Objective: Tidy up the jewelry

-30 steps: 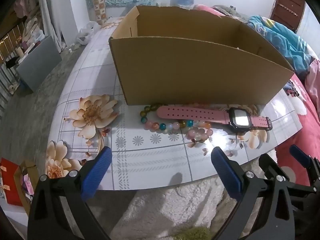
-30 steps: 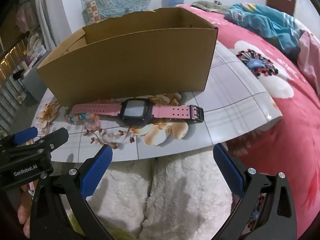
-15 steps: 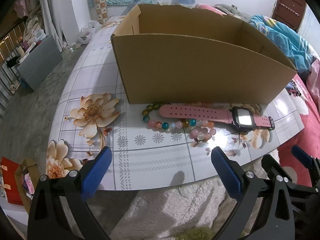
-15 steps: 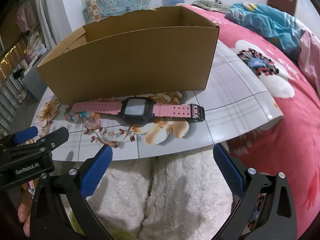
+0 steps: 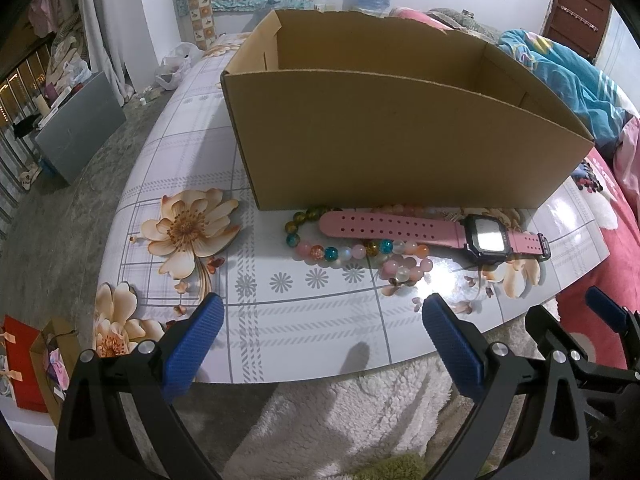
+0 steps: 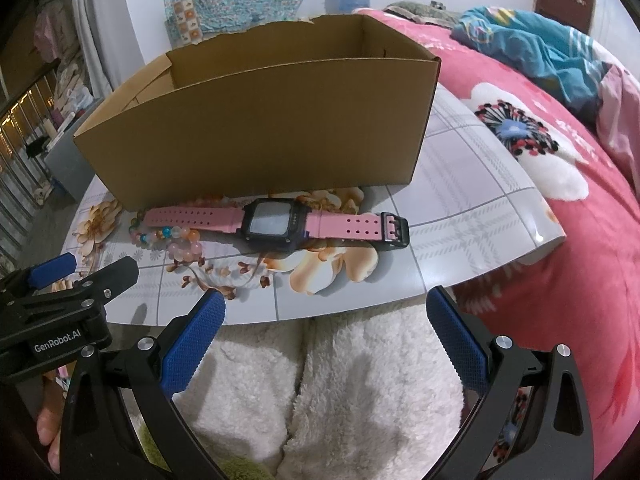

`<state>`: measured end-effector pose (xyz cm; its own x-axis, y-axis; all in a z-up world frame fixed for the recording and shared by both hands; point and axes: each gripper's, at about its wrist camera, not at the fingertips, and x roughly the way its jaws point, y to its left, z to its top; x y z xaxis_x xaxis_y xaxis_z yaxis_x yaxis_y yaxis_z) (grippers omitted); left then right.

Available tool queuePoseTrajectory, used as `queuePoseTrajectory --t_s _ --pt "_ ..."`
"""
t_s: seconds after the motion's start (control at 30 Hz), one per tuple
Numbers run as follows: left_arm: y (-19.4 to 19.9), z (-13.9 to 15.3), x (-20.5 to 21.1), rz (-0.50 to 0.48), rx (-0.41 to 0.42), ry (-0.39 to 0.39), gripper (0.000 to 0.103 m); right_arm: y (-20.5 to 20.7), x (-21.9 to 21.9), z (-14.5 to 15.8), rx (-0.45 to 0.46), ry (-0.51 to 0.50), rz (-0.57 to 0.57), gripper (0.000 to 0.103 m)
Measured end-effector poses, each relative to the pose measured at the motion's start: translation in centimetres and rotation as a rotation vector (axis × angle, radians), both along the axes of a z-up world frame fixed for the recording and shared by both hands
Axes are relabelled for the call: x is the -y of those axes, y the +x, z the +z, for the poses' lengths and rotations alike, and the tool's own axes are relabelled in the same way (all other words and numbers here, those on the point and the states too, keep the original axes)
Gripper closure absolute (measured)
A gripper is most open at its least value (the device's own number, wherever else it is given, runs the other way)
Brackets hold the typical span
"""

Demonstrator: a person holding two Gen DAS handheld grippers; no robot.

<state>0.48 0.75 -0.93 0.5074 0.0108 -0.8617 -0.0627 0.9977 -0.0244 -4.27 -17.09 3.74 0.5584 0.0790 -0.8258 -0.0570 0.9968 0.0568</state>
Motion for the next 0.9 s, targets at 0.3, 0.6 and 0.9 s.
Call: queuePoseTrajectory --t_s 0.3,0.6,0.9 --pt "0.07 0.08 0.03 0.001 0.002 0.000 0.006 0.28 -0.55 0.25 0.002 -0.005 -0.003 0.007" --pt "0.06 0.10 0.04 0.001 0.003 0.003 0.006 0.28 -0.62 0.34 0.004 -0.006 -0.005 0.007" --pt "-0.08 0.25 -0.02 -0.006 0.012 0.011 0.006 0.33 -0.62 0.59 0.008 -0.007 -0.011 0.007"
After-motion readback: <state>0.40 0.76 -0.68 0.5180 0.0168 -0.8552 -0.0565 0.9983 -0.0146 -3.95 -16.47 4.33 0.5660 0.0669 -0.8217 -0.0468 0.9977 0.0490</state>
